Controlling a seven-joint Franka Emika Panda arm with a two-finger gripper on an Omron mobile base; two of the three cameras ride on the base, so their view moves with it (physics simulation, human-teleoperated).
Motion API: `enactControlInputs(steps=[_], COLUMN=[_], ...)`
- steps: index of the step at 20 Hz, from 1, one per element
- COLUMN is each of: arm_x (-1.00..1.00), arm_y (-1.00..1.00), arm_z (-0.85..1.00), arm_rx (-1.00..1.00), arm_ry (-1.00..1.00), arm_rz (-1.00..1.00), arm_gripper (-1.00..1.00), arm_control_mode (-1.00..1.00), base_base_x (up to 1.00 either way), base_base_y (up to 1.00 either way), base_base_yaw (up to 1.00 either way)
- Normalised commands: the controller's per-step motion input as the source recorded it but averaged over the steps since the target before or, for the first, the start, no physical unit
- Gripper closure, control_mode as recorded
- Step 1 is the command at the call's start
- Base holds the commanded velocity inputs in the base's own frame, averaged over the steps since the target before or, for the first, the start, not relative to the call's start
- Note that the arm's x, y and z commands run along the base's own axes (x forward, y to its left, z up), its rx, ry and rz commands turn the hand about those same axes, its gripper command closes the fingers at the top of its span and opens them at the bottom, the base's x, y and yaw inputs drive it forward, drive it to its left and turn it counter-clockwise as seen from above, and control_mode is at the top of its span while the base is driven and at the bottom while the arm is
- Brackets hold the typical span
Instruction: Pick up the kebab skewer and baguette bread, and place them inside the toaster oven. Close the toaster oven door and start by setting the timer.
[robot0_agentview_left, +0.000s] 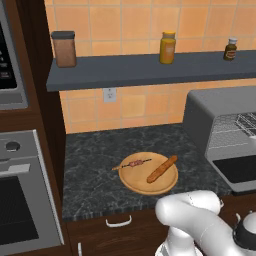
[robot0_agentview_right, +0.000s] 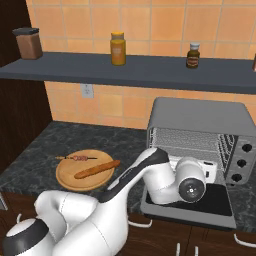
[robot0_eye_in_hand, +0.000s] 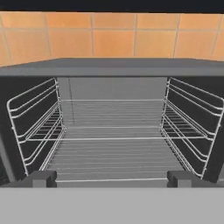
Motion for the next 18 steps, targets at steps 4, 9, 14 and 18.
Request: enactControlInputs(steps=[4, 9, 14, 18], arm_x=[0.27, 0.54, 0.46, 0.11], arm_y=[-0.03, -0.01, -0.09, -0.39], arm_z=[0.03, -0.02, -0.04, -0.12], arm_rx=[0.00, 0.00, 0.00, 0.00], arm_ry=[0.00, 0.00, 0.00, 0.00], arm_rz=[-0.01, 0.00, 0.00, 0.00], arm_gripper=[-1.00, -1.00, -1.00, -1.00], arm_control_mode=[-1.00, -1.00, -1.00, -1.00], base_base_x=[0.00, 0.00, 0.00, 0.00], base_base_y=[0.00, 0.00, 0.00, 0.00], base_base_yaw=[0.00, 0.00, 0.00, 0.00])
